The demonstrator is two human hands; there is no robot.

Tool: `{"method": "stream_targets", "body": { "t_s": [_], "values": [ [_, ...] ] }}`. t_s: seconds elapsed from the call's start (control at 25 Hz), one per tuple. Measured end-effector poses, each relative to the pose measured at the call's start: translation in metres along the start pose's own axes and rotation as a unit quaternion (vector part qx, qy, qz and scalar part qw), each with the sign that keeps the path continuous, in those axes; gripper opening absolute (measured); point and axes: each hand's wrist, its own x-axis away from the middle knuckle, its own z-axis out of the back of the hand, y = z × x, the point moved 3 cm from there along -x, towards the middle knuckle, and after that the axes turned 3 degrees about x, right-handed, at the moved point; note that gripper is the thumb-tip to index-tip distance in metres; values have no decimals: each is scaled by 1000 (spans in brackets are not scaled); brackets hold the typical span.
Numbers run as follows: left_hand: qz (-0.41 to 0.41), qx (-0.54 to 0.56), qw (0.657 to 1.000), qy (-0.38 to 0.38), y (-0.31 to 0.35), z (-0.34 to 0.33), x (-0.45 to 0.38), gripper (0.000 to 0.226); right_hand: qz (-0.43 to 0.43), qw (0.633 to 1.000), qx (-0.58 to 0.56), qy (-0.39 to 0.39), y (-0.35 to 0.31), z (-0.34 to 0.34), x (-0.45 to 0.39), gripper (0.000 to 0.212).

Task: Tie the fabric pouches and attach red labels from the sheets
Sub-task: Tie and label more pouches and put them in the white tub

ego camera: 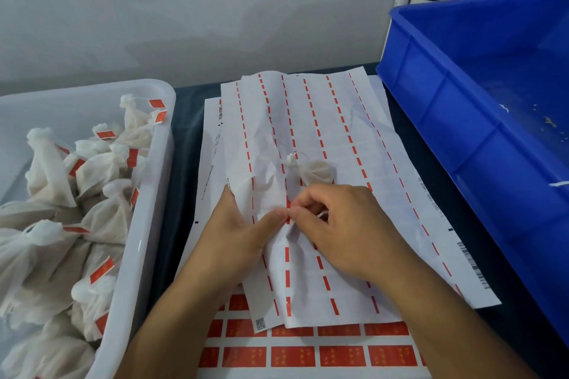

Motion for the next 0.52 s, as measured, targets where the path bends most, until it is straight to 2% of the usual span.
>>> {"method": "stream_targets", "body": {
  "t_s": [0.16,0.52],
  "values": [
    [14,-6,1000,9,0,1,2,47,5,1000,20,22,-1,-3,-1,11],
    [60,21,997,35,1,5,1,56,-8,997,-29,74,4,-1,-3,15]
  ]
}}
